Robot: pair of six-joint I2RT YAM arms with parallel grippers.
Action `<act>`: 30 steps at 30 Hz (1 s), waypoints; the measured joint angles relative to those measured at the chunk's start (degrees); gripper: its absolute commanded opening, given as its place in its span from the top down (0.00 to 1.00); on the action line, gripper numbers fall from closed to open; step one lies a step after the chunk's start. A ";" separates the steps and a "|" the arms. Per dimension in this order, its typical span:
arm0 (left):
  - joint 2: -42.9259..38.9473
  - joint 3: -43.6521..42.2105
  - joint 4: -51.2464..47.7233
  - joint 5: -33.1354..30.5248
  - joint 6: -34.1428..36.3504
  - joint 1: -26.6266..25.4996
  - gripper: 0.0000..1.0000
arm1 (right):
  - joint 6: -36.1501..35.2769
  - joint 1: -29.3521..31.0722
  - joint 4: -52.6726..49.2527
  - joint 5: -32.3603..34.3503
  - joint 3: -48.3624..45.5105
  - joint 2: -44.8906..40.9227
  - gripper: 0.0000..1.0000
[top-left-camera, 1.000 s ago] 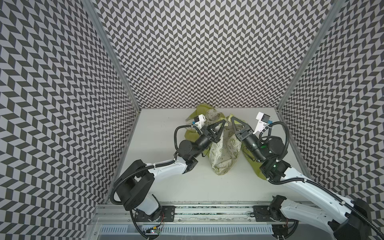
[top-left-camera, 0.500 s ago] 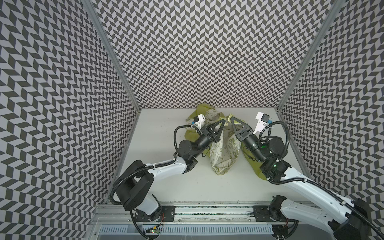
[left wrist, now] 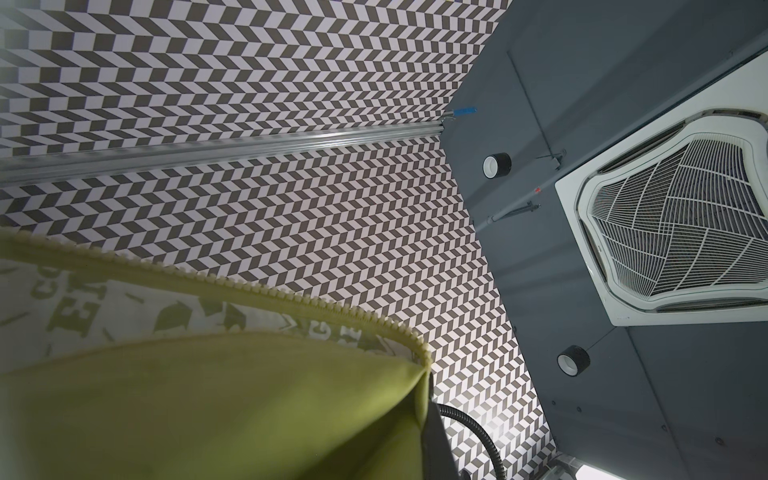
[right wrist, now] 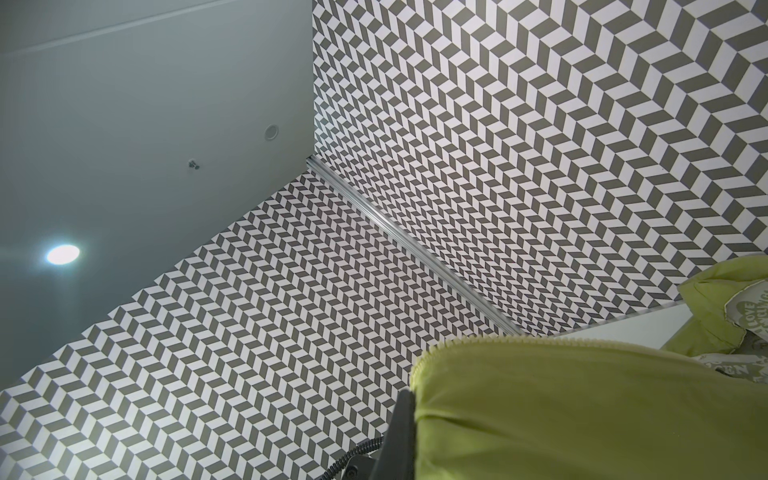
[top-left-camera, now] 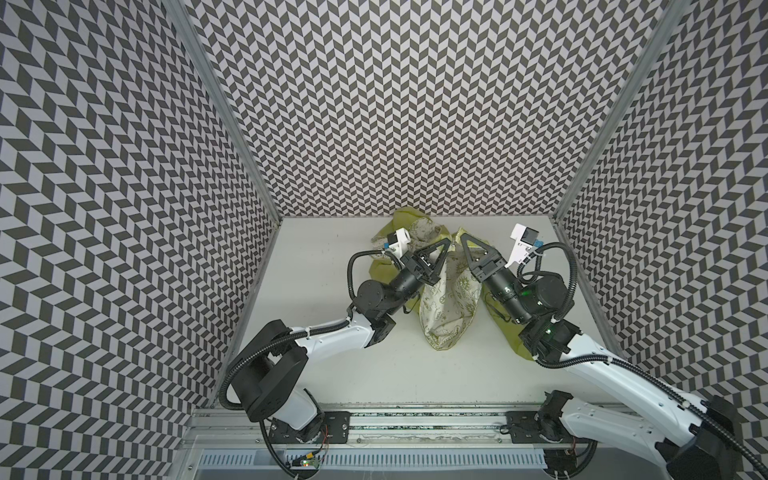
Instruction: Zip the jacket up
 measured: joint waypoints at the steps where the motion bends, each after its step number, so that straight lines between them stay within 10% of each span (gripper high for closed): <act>1: 0.00 0.00 0.02 -0.02 0.02 0.00 1.00 | -0.02 0.00 0.00 -0.09 0.00 0.00 1.00; 30: 0.17 1.27 0.11 0.52 0.00 -0.17 1.00 | 0.44 -0.02 -5.20 -3.69 -0.98 -4.44 1.00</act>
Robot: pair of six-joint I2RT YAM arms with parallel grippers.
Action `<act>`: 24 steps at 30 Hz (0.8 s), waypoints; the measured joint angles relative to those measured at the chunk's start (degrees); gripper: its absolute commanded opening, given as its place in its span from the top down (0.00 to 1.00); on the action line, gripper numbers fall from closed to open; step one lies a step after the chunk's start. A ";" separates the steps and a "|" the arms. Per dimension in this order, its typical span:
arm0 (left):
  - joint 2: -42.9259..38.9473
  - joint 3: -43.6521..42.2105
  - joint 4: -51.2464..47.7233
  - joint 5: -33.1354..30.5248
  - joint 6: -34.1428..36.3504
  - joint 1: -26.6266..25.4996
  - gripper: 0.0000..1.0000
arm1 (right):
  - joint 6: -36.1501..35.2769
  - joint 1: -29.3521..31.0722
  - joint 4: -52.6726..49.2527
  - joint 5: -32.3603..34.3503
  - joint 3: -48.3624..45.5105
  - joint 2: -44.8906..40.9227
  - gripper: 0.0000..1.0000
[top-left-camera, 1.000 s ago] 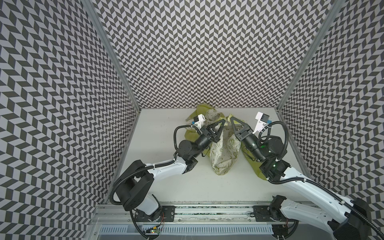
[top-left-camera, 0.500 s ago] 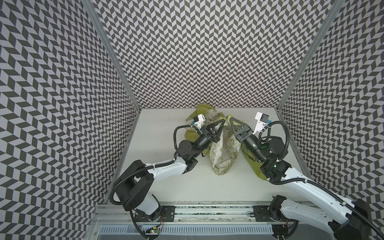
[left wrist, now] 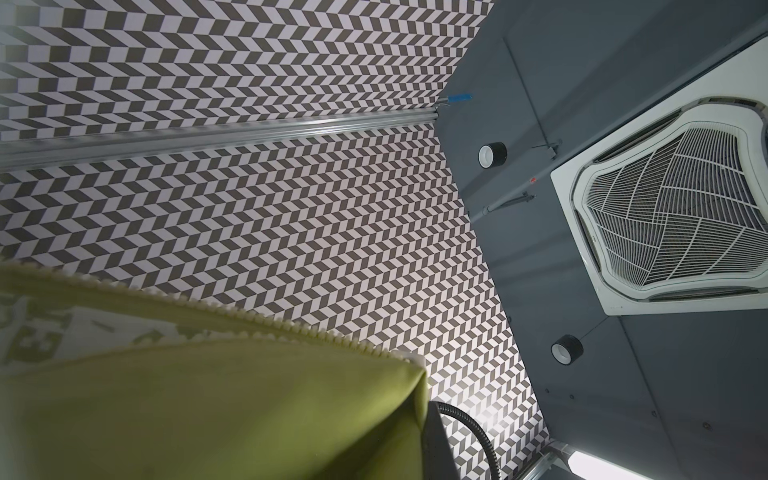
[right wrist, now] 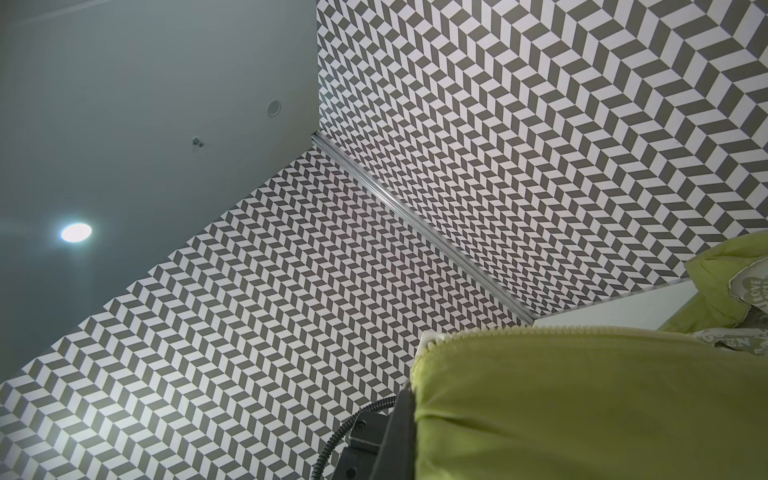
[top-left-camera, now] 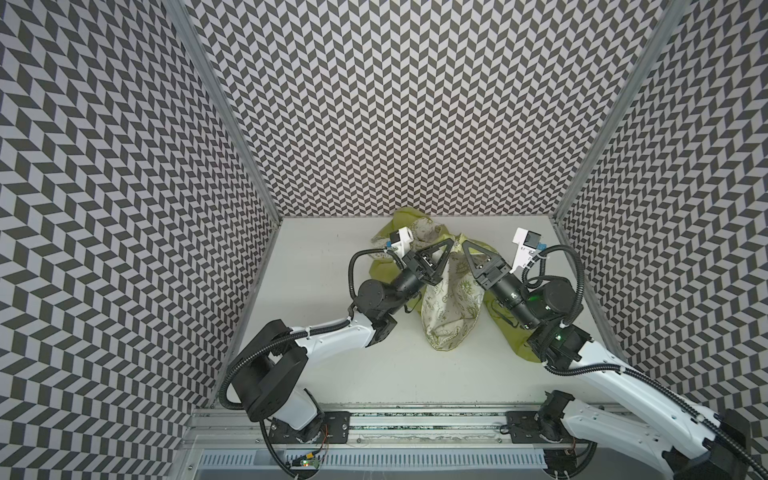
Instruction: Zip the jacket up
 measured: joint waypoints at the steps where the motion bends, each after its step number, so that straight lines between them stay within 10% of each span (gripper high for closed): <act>1: 0.04 0.13 0.00 0.07 -0.02 -0.02 1.00 | 0.00 0.00 -0.09 -0.09 -0.09 -0.22 1.00; 24: 0.68 0.46 -0.44 0.39 -0.13 -0.70 1.00 | 0.24 -0.07 -0.09 -1.36 -3.65 -3.04 1.00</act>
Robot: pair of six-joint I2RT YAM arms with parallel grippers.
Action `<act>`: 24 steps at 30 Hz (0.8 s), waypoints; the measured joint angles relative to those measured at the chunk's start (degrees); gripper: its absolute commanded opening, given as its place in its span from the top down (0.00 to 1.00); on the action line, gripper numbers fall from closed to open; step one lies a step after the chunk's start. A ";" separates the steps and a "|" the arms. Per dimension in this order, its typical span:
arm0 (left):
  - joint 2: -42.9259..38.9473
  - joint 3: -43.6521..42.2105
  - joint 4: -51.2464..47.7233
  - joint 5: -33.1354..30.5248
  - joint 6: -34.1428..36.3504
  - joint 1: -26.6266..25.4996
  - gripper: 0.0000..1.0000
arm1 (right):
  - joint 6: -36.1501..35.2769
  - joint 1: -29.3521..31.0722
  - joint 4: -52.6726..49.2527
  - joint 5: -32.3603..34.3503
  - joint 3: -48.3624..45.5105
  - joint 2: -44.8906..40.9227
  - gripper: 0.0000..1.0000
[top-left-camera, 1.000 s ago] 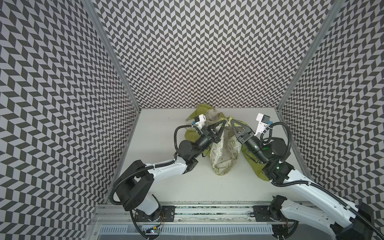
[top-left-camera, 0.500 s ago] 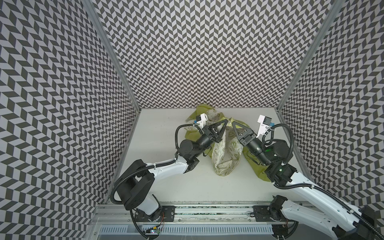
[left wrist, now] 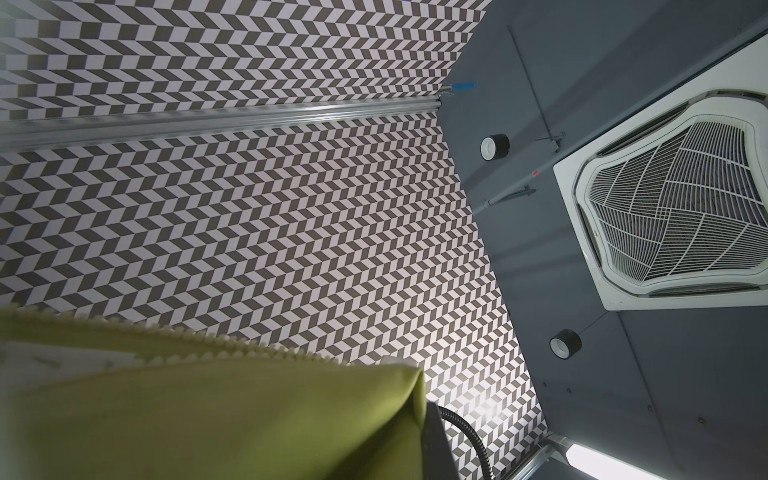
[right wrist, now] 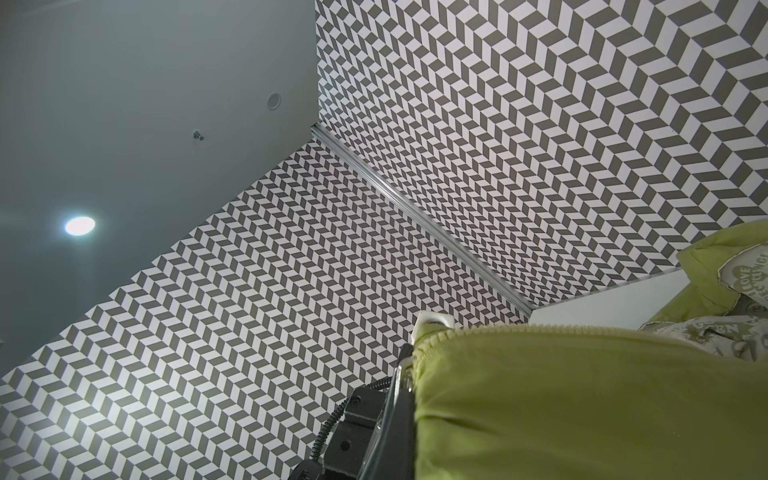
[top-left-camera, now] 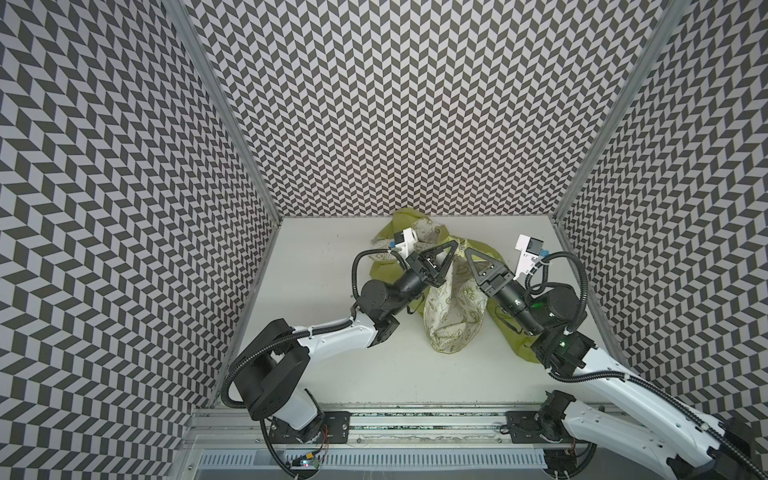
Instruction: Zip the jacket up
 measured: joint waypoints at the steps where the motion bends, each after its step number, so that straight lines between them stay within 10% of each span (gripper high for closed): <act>1: 0.00 -0.13 0.00 -0.02 0.00 0.00 1.00 | -0.04 0.09 0.02 0.13 -0.20 -0.04 1.00; 24: -0.13 -8.17 0.15 -3.78 0.33 0.00 1.00 | 1.01 0.87 -6.36 0.92 -2.84 0.57 1.00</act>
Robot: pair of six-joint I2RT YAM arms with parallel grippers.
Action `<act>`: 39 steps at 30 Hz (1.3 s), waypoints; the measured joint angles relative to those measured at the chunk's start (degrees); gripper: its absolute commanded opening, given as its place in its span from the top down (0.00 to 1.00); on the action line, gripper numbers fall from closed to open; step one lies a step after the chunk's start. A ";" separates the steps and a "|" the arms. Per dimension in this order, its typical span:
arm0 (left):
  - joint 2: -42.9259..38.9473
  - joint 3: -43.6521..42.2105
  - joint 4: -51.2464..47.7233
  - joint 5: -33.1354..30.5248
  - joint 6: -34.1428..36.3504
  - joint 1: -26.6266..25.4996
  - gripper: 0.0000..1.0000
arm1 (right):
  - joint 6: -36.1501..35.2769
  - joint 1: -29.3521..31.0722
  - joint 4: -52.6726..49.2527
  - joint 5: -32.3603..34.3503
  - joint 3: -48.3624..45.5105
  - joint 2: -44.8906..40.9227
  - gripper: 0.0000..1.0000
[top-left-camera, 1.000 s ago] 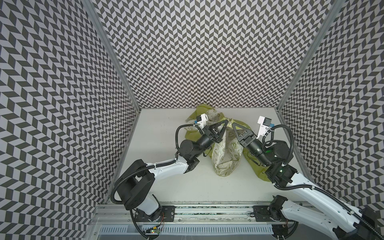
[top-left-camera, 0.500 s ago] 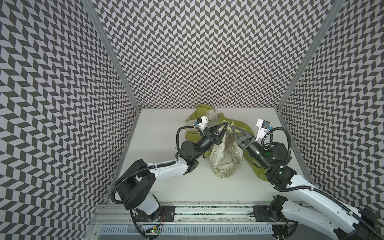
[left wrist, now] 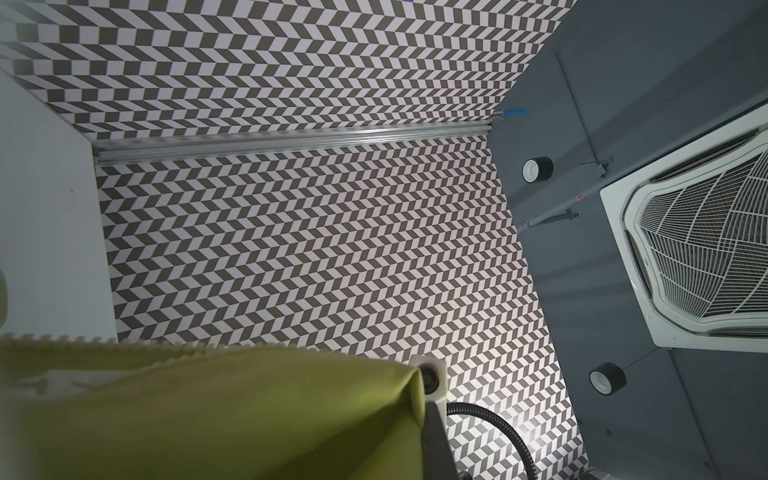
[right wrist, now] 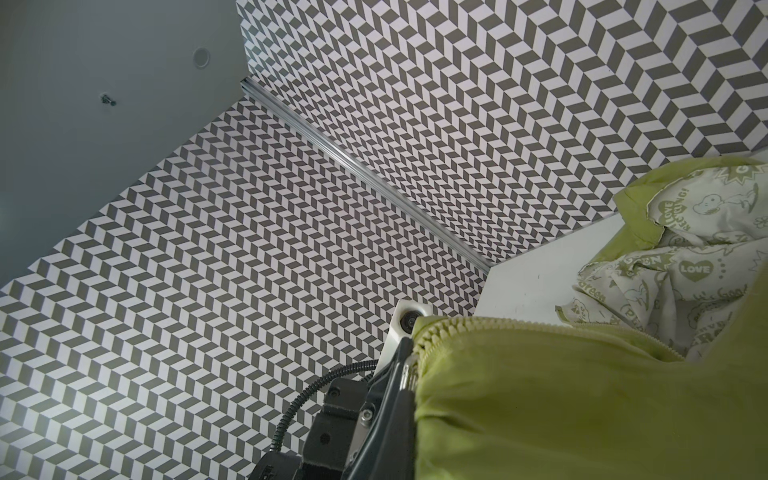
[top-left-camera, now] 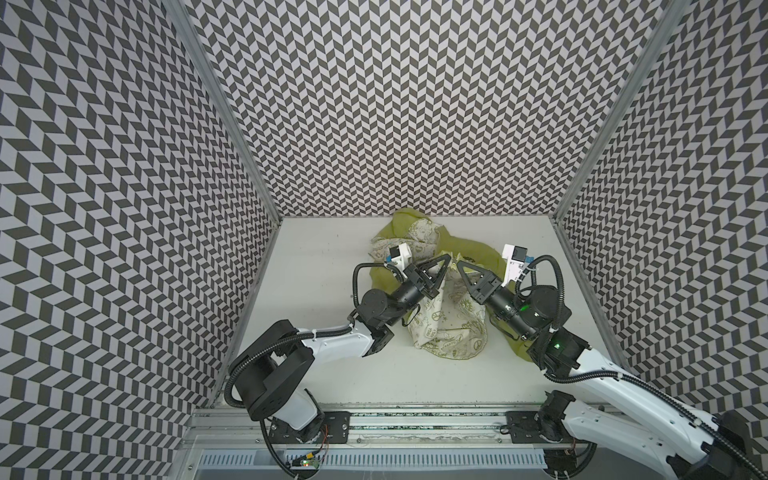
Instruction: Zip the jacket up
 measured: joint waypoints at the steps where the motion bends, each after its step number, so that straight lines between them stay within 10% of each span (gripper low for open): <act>1: 0.00 -0.35 0.07 -0.11 0.00 -0.02 1.00 | 0.24 0.09 -0.15 0.09 -0.24 -0.02 1.00; 19: -0.52 -9.22 0.24 -2.25 1.05 -0.31 1.00 | 3.13 3.91 -7.30 3.45 -2.49 1.42 0.99; 39: -4.24 -14.78 0.68 -6.67 1.01 3.15 1.00 | -0.09 11.65 -36.35 2.10 -7.04 -18.16 0.46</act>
